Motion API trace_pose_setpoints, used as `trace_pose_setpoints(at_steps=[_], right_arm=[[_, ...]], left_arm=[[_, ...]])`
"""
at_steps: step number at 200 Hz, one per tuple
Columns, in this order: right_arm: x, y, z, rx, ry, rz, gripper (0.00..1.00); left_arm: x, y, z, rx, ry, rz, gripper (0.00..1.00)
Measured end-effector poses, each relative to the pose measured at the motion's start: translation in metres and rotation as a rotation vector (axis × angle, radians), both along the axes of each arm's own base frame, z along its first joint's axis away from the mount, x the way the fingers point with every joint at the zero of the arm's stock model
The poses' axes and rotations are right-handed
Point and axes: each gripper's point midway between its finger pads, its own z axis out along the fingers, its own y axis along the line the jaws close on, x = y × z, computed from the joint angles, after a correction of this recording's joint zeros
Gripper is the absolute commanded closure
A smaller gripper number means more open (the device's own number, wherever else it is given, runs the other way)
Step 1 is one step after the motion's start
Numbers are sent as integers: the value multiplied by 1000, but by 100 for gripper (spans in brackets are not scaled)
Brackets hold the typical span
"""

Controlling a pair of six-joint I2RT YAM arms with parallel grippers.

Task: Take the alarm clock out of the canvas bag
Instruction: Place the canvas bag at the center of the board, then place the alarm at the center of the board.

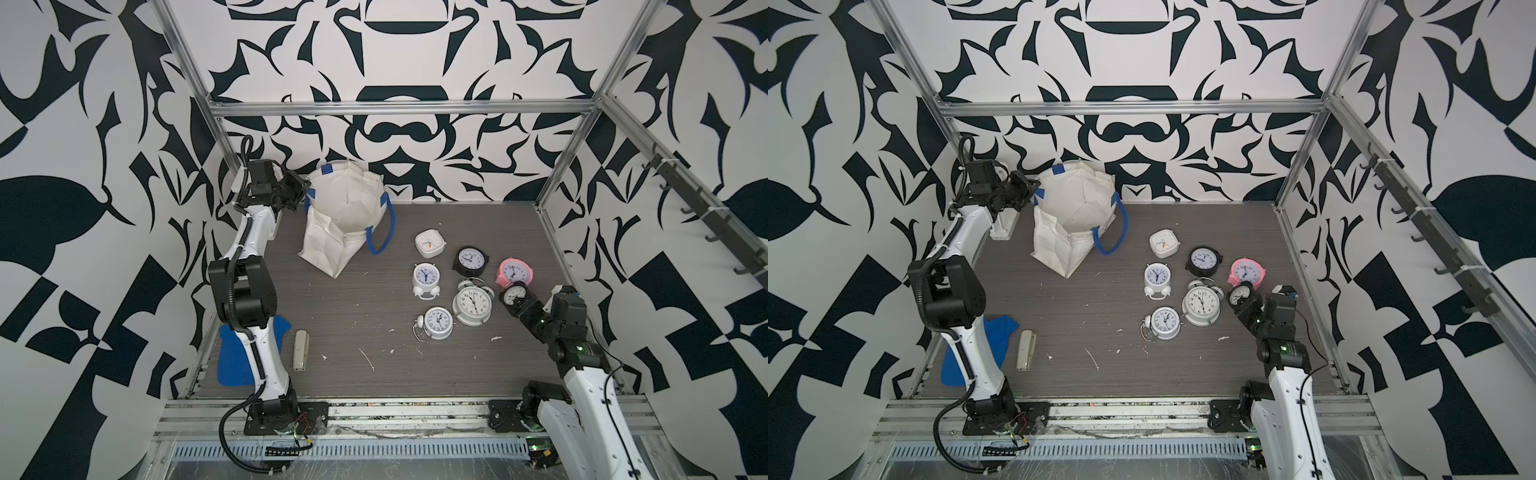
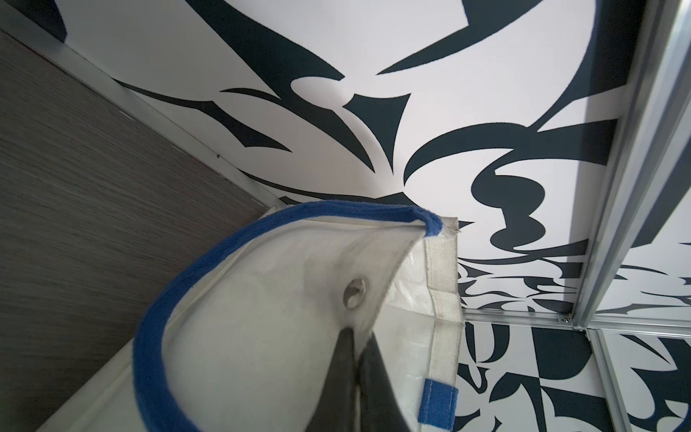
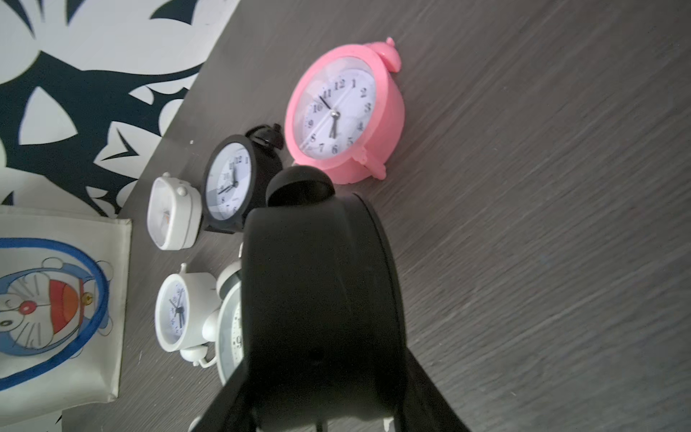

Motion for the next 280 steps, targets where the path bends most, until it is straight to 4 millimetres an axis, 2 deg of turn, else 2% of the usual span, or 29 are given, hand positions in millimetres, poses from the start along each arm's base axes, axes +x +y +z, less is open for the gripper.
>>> trace_pose_setpoints(at_steps=[39,50,73,126,151,175,203,237,280], right_arm=[[-8,-8,-29,67,56,-59,71],[-8,-9,-34,89,59,-72,70],[-8,-9,-40,123,63,-84,64],[-6,-10,-42,163,37,-99,50],[-5,-9,-42,176,31,-102,45],[-4,-10,-42,183,27,-108,45],[-3,-9,-45,196,15,-108,42],[-3,-8,-53,217,24,-112,38],[-2,-8,-58,225,19,-114,36]], left_arm=[[0,0,-1,5,2,1,56],[0,1,0,6,4,3,51],[0,2,8,24,-13,3,47],[-12,6,26,78,-29,17,45],[-24,8,51,101,-73,25,45],[-40,8,80,117,-126,34,45],[-60,6,106,134,-178,35,45],[-75,5,119,154,-207,32,44],[-89,5,118,175,-209,25,44]])
